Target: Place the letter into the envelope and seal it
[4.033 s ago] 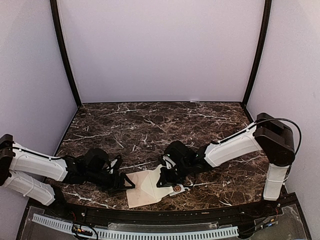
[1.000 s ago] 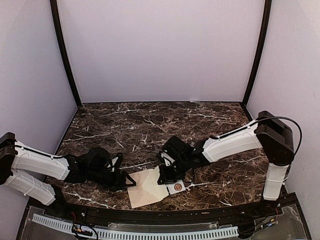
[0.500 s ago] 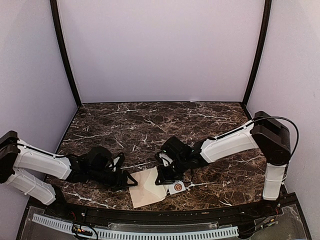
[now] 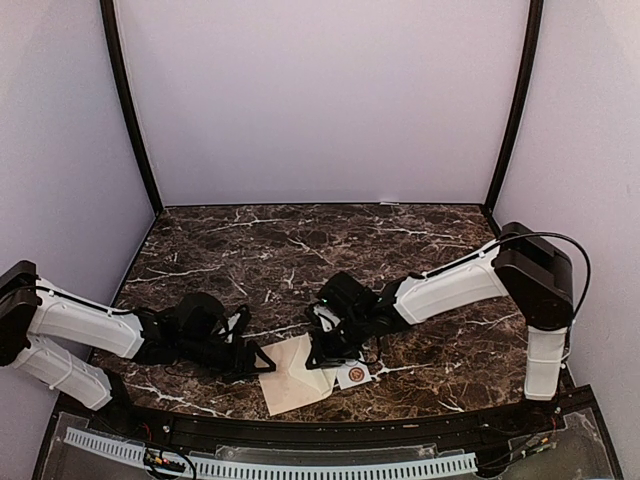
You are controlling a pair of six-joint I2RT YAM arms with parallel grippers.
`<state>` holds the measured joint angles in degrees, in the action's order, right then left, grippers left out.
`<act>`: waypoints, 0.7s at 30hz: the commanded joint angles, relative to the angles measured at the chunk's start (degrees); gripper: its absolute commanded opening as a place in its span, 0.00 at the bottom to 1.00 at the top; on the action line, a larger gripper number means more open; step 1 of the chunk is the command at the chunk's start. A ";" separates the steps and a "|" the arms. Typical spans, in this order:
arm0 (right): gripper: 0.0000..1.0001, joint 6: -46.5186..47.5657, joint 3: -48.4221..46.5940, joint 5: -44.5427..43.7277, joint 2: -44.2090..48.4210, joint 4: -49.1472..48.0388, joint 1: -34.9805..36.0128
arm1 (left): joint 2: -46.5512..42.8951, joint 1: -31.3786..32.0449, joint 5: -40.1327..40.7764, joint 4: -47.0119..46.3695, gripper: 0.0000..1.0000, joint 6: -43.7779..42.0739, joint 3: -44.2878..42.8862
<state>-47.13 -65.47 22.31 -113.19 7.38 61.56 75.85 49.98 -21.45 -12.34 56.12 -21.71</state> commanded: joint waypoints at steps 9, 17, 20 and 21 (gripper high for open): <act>0.24 3.62 -1.18 -6.35 7.63 7.86 -0.15 | -4.11 -0.59 3.08 7.68 0.60 -1.10 -0.07; 0.26 2.90 1.30 -6.25 6.74 6.20 -0.39 | -4.14 -0.61 1.92 7.04 0.59 -0.83 0.29; 0.26 2.75 1.21 -6.44 6.05 6.08 -0.54 | -3.84 -0.66 1.66 6.90 0.59 -0.83 0.20; 0.26 2.77 1.18 -6.37 5.78 6.03 -0.55 | -3.77 -0.65 1.56 6.90 0.59 -0.83 0.19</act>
<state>-44.23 -64.53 16.67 -106.50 13.98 61.43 72.49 49.65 -19.44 -6.94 55.90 -21.71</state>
